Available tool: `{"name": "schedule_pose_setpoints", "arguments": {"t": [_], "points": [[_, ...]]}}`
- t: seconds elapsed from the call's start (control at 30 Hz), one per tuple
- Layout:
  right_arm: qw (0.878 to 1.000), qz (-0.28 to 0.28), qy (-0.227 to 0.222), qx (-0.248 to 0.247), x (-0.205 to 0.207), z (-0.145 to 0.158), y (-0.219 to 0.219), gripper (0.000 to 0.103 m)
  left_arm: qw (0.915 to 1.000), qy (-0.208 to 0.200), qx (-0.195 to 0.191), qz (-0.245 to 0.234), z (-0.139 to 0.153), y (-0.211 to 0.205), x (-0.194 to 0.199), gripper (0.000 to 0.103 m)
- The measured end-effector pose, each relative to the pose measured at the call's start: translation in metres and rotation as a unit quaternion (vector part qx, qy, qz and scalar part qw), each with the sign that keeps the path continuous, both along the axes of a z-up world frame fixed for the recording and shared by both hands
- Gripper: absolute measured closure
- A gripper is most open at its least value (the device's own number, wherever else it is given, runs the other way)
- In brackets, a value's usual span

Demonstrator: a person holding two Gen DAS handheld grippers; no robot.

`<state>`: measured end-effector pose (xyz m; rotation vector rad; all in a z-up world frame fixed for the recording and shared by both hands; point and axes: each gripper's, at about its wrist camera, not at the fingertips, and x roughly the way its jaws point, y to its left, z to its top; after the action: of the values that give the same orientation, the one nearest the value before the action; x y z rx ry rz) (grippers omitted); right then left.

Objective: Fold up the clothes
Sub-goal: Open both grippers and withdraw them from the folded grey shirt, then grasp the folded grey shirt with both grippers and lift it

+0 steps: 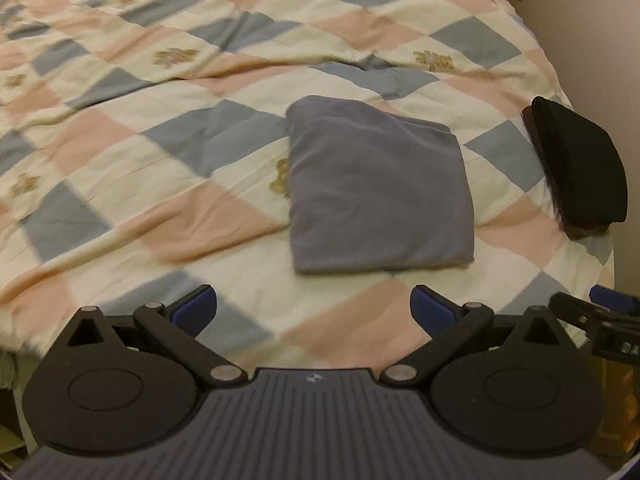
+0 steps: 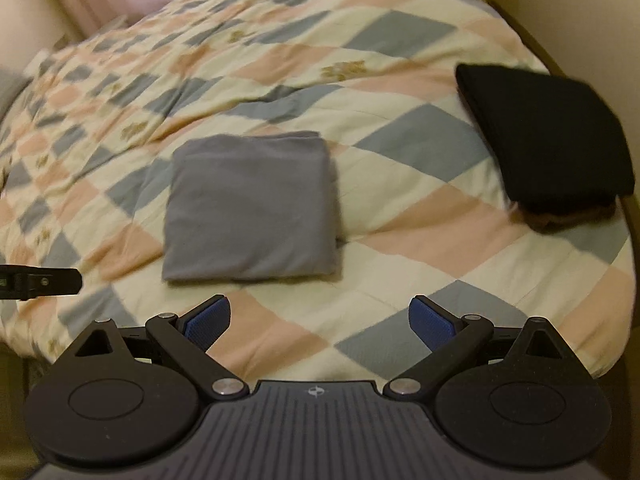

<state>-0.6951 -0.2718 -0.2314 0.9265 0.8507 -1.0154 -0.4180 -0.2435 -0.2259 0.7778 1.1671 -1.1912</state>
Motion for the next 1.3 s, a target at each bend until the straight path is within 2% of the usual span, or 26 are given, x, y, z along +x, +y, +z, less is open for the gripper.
{"name": "schedule_pose_setpoints", "arguments": {"t": [0.1, 0.23, 0.43, 0.57, 0.7, 0.8, 0.83, 0.87, 0.9, 0.93, 1.03, 1.13, 1.2, 1.27, 1.3], "points": [[0.998, -0.022, -0.053, 0.015, -0.007, -0.024, -0.027, 0.006, 0.9993, 0.029, -0.001, -0.025, -0.027, -0.037, 0.016, 0.001], [0.991, -0.034, -0.125, 0.040, -0.012, -0.071, -0.071, 0.015, 0.9960, 0.083, 0.004, -0.032, -0.071, -0.075, 0.044, 0.001], [0.983, -0.026, -0.167, 0.076, -0.003, -0.145, -0.134, 0.016, 0.9860, 0.166, 0.012, -0.015, -0.126, -0.103, 0.077, 0.001], [0.973, -0.004, -0.208, 0.099, 0.004, -0.178, -0.159, 0.016, 0.9747, 0.224, 0.000, -0.004, -0.153, -0.111, 0.088, 0.001], [0.961, 0.028, -0.246, 0.119, 0.008, -0.199, -0.175, 0.016, 0.9690, 0.247, -0.007, 0.001, -0.176, -0.116, 0.093, 0.002], [0.949, 0.053, -0.277, 0.140, 0.007, -0.210, -0.185, 0.018, 0.9586, 0.284, -0.017, 0.011, -0.189, -0.117, 0.098, 0.002], [0.944, 0.062, -0.288, 0.148, 0.007, -0.213, -0.188, 0.021, 0.9544, 0.298, -0.020, 0.012, -0.192, -0.118, 0.100, 0.002], [0.939, 0.072, -0.298, 0.158, 0.009, -0.215, -0.191, 0.029, 0.9487, 0.315, -0.023, 0.009, -0.194, -0.119, 0.099, 0.004], [0.935, 0.084, -0.301, 0.170, 0.012, -0.218, -0.192, 0.032, 0.9418, 0.335, -0.026, 0.003, -0.194, -0.121, 0.098, 0.010], [0.932, 0.095, -0.302, 0.179, 0.016, -0.220, -0.192, 0.036, 0.9376, 0.347, -0.027, -0.003, -0.195, -0.123, 0.097, 0.010], [0.929, 0.120, -0.297, 0.187, 0.027, -0.223, -0.193, 0.037, 0.9421, 0.334, -0.017, -0.016, -0.198, -0.130, 0.091, 0.012], [0.923, 0.101, -0.314, 0.198, 0.024, -0.231, -0.198, 0.046, 0.9375, 0.348, -0.015, 0.006, -0.206, -0.131, 0.100, 0.032], [0.922, 0.098, -0.319, 0.195, 0.023, -0.231, -0.196, 0.053, 0.9387, 0.344, -0.014, -0.001, -0.201, -0.133, 0.100, 0.055], [0.922, 0.095, -0.327, 0.184, 0.020, -0.225, -0.191, 0.067, 0.9425, 0.333, -0.014, -0.020, -0.192, -0.137, 0.097, 0.060], [0.921, 0.085, -0.334, 0.179, 0.016, -0.222, -0.187, 0.069, 0.9442, 0.328, -0.014, -0.032, -0.186, -0.141, 0.095, 0.063]]}}
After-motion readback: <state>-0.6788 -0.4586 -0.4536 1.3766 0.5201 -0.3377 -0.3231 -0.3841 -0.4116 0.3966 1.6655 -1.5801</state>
